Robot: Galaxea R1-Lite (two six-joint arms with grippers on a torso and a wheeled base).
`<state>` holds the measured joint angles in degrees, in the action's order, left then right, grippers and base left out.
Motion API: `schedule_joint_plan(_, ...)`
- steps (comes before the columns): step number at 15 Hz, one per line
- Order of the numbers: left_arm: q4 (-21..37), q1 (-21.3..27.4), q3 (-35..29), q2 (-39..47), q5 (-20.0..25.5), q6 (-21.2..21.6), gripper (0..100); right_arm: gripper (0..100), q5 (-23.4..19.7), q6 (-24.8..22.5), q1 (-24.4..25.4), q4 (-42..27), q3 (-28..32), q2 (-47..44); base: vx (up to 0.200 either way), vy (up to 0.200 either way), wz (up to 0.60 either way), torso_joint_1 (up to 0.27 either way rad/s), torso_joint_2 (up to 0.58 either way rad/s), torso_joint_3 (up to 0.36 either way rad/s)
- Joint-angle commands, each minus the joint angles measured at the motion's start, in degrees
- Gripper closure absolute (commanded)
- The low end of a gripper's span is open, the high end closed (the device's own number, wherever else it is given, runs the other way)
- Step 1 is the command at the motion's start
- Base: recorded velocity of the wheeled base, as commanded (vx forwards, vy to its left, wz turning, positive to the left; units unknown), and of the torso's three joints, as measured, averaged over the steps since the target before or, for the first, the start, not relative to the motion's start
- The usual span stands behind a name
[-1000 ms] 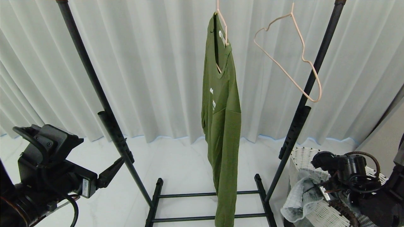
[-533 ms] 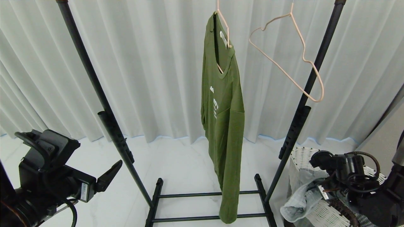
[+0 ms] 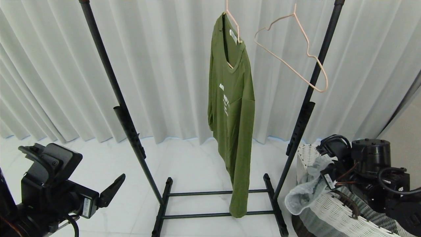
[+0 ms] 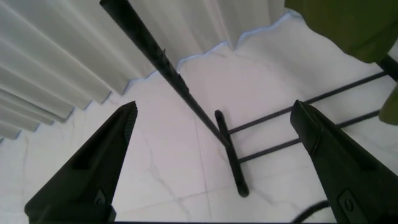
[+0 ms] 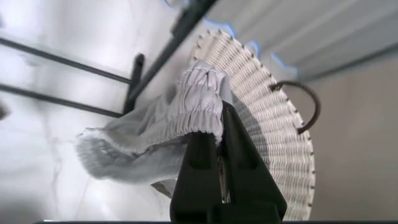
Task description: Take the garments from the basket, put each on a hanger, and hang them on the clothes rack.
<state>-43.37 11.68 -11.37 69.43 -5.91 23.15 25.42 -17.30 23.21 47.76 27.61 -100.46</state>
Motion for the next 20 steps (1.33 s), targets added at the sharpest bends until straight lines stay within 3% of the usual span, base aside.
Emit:
schedule_joint_plan(1, -0.04, 0.01, 0.12, -0.61, -0.06, -0.03, 0, 100, -0.02, -0.81, 4.04, -1.18, 2.71, 4.93, -0.2, 0.0, 0.0, 0.002, 0.0, 0.002)
schedule_joint_plan(5, 0.04, 0.19, 1.62, -2.1, 0.2, -0.03, 0, 100, -0.02, -2.48, 10.36, -9.44, 11.85, 7.47, -0.2, 0.0, 0.0, 0.0, 0.0, 0.002)
schedule_joint_plan(7, -0.04, 2.21, 0.83, -2.01, 0.55, -0.12, 0, 100, -0.1, -2.3, 14.14, -12.87, 17.74, 7.3, 0.0, 0.0, 0.0, 0.0, 0.0, 0.0)
schedule_joint_plan(12, -0.04, 12.49, -3.04, 0.45, 9.52, -2.41, 0, 100, -0.1, 0.95, 22.32, -20.25, 30.13, 7.21, 0.0, 0.0, 0.0, 0.0, 0.0, 0.0)
schedule_joint_plan(13, -0.04, 17.68, -5.33, 2.38, 12.86, -9.61, 0, 100, -0.1, 2.62, 24.69, -22.27, 33.56, 7.3, 0.0, 0.0, 0.0, 0.0, 0.0, 0.0)
schedule_joint_plan(14, 0.04, 19.96, -6.64, 3.52, 12.06, -11.9, 0, 100, -0.1, 3.32, 25.39, -22.98, 34.79, 7.39, 0.0, 0.0, 0.0, 0.0, 0.0, 0.0)
schedule_joint_plan(15, 0.04, 24.36, -10.34, 7.39, 7.85, -15.5, 0, 100, -0.1, 5.08, 27.41, -24.3, 37.08, 7.56, 0.0, 0.0, 0.0, 0.0, 0.0, 0.0)
schedule_joint_plan(16, -0.04, 25.41, -11.3, 8.62, 6.88, -16.38, 0, 100, -0.1, 5.52, 27.94, -24.56, 37.52, 7.56, 0.0, 0.0, 0.0, 0.0, 0.0, 0.0)
schedule_joint_plan(18, -0.13, 31.48, -19.65, 16.88, 4.51, -24.12, 0, 100, -0.1, 7.89, 31.11, -25.61, 39.36, 8.44, 0.0, 0.0, 0.0, 0.0, 0.0, 0.0)
schedule_joint_plan(20, -0.22, 33.15, -23.69, 23.04, 3.45, -26.93, 0, 100, -0.28, 8.16, 31.81, -25.61, 39.27, 9.23, 0.0, 0.0, 0.0, 0.0, 0.0, 0.0)
